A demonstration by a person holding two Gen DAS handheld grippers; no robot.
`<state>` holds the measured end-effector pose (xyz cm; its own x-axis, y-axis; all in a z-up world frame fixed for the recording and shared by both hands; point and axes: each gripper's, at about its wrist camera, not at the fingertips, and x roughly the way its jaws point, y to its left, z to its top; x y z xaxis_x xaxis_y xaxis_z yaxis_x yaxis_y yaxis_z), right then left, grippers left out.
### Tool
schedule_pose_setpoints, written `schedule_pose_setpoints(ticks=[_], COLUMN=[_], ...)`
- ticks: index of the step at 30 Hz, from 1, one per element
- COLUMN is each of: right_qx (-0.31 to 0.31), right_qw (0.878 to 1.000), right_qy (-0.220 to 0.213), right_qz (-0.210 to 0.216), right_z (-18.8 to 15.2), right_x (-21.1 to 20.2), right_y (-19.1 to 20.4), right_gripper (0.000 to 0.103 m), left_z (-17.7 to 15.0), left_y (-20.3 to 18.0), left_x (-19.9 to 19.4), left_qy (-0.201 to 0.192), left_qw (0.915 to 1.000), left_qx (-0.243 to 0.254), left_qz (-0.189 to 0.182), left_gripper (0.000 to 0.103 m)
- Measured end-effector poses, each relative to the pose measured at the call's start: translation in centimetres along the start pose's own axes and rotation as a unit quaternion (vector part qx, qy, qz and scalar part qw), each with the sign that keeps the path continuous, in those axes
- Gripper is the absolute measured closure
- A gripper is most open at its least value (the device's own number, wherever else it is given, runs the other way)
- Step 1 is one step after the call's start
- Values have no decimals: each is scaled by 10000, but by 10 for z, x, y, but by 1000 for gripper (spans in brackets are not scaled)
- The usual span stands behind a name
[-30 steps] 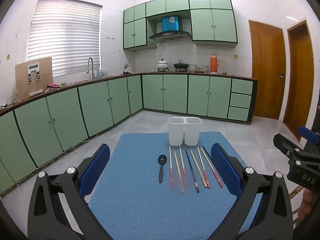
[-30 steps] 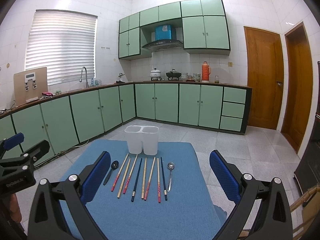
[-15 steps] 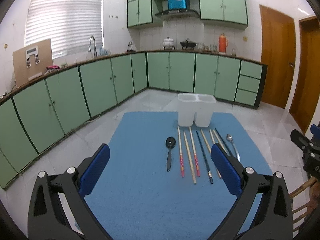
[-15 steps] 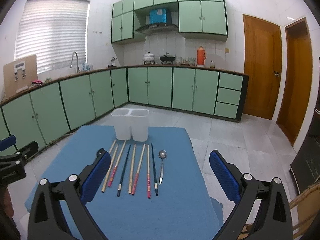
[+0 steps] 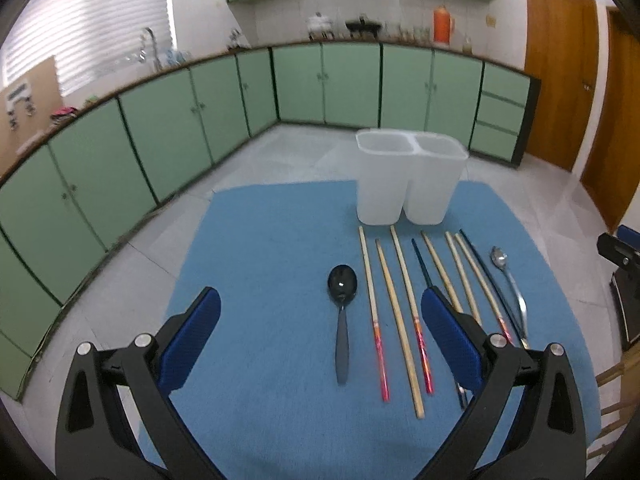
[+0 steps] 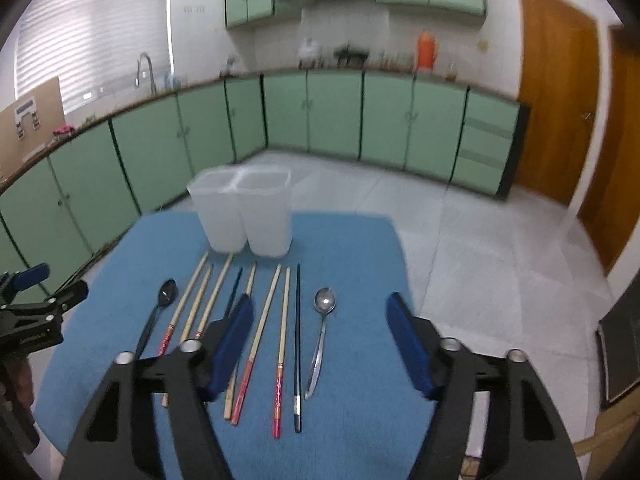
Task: Organize utensils
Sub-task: 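Lower the left tool to the black spoon while the right tool lowers to the metal spoon, then close the left tool on the black spoon while the right tool grasps the metal spoon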
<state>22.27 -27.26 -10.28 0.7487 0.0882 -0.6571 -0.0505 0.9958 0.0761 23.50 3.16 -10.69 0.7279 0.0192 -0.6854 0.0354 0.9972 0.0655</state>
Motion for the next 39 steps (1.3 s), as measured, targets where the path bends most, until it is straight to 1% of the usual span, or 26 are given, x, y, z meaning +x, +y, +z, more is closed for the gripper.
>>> schedule_pose_setpoints(ticks=[2, 3, 4, 5, 6, 9, 13, 19, 24, 26, 28, 32, 34, 35, 37, 38, 39], right_qx=[44, 52, 17, -50, -80, -123, -119, 97, 187, 295, 386, 480, 483, 483, 451, 444, 425], right_qw=[9989, 9976, 9969, 9960, 9953, 9920, 9875, 9800, 9743, 9709, 9675, 9648, 9631, 9622, 9618, 9615, 9613], right_qy=[413, 648, 748, 860, 938, 1241, 1546, 1924, 2184, 2311, 2434, 2502, 2564, 2598, 2634, 2644, 2653], right_qz=[198, 237, 251, 251, 219, 210, 269, 491, 520, 558, 573, 644, 656, 656, 600, 603, 617], right_z=[8, 11, 12, 14, 15, 16, 17, 18, 20, 21, 21, 22, 23, 23, 24, 26, 27], right_x=[29, 47, 56, 69, 78, 110, 142, 165, 183, 190, 195, 199, 201, 201, 202, 204, 203], right_y=[-7, -10, -10, -10, -10, -12, -12, -21, -26, -30, -35, -37, -37, -38, -37, -37, -37], right_gripper=[51, 53, 55, 57, 58, 60, 62, 62, 62, 67, 69, 71, 71, 73, 75, 75, 75], left_z=[8, 12, 15, 17, 18, 20, 20, 23, 27, 28, 29, 30, 30, 30, 30, 30, 29], left_y=[0, 1, 2, 3, 4, 1, -4, -8, -6, -7, -9, -14, -15, -16, -17, -17, -16], left_x=[24, 39, 53, 62, 74, 100, 120, 143, 153, 156, 160, 165, 166, 167, 169, 170, 173], left_qy=[196, 357, 493, 565, 681, 853, 987, 1175, 1345, 1416, 1490, 1596, 1644, 1668, 1727, 1774, 1802], left_qw=[9998, 9993, 9987, 9982, 9975, 9963, 9950, 9929, 9907, 9897, 9886, 9868, 9858, 9854, 9842, 9832, 9825], left_qx=[34, 20, -19, -51, -82, -62, -42, -31, 13, 13, 35, 102, 95, 90, 73, 53, 39], left_qz=[-59, -71, -130, -167, -161, -106, -120, -161, -187, -218, -216, -272, -321, -342, -386, -427, -462], left_gripper=[18, 25, 27, 27, 27, 27, 27, 27, 27, 27, 29, 30, 38, 39, 49, 51, 57])
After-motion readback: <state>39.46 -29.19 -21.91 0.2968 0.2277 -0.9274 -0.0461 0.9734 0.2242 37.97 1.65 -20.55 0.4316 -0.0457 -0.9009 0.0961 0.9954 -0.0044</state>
